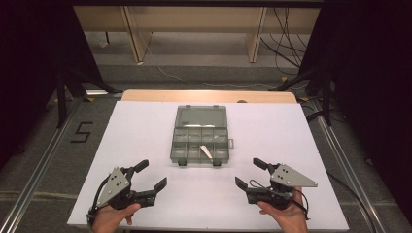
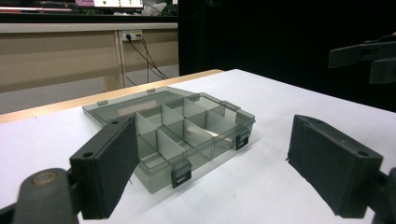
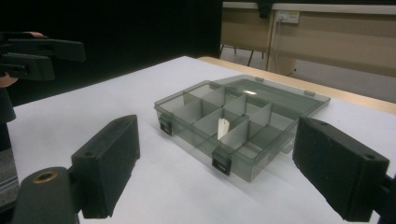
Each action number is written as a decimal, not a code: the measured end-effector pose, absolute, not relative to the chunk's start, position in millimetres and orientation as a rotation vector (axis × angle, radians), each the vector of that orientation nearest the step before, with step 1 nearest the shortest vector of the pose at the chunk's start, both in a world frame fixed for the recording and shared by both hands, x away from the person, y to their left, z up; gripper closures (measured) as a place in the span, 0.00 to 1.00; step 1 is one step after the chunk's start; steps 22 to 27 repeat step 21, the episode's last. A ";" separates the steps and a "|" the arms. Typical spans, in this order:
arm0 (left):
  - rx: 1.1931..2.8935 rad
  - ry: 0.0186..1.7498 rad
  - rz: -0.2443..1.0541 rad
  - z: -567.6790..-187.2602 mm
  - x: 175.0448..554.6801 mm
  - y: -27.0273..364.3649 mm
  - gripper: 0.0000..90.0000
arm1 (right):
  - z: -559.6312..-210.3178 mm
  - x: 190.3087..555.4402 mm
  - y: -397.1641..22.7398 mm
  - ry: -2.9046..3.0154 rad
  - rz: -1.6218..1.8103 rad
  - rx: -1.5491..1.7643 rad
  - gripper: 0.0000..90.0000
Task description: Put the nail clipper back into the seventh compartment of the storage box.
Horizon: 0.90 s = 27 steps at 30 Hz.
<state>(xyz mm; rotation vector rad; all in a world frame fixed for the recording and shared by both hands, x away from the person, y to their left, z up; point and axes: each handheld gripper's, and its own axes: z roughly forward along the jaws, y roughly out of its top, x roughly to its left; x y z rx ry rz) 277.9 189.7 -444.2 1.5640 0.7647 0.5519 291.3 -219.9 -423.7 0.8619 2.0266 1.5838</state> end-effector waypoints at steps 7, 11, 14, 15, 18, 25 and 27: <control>1.564 0.763 0.552 -444.2 278.1 189.6 0.18 | -424.2 291.4 -219.4 2.021 1.589 0.871 0.18; 1.564 0.764 0.552 -444.2 278.1 189.7 0.18 | -424.7 291.8 -219.1 2.022 1.581 0.875 0.18; 1.563 0.765 0.552 -444.1 278.1 189.8 0.18 | -424.3 292.1 -219.7 2.036 1.584 0.873 0.18; 1.563 0.766 0.552 -444.1 278.1 189.8 0.18 | -423.6 292.0 -220.7 2.053 1.576 0.870 0.18; 1.564 0.764 0.553 -444.1 278.2 189.7 0.18 | -424.1 292.9 -221.0 2.040 1.571 0.863 0.18; 1.562 0.767 0.553 -444.1 278.3 189.8 0.18 | -424.1 293.6 -221.3 2.051 1.575 0.850 0.18; 1.562 0.767 0.553 -444.1 278.3 189.8 0.18 | -424.1 293.6 -221.3 2.051 1.575 0.850 0.18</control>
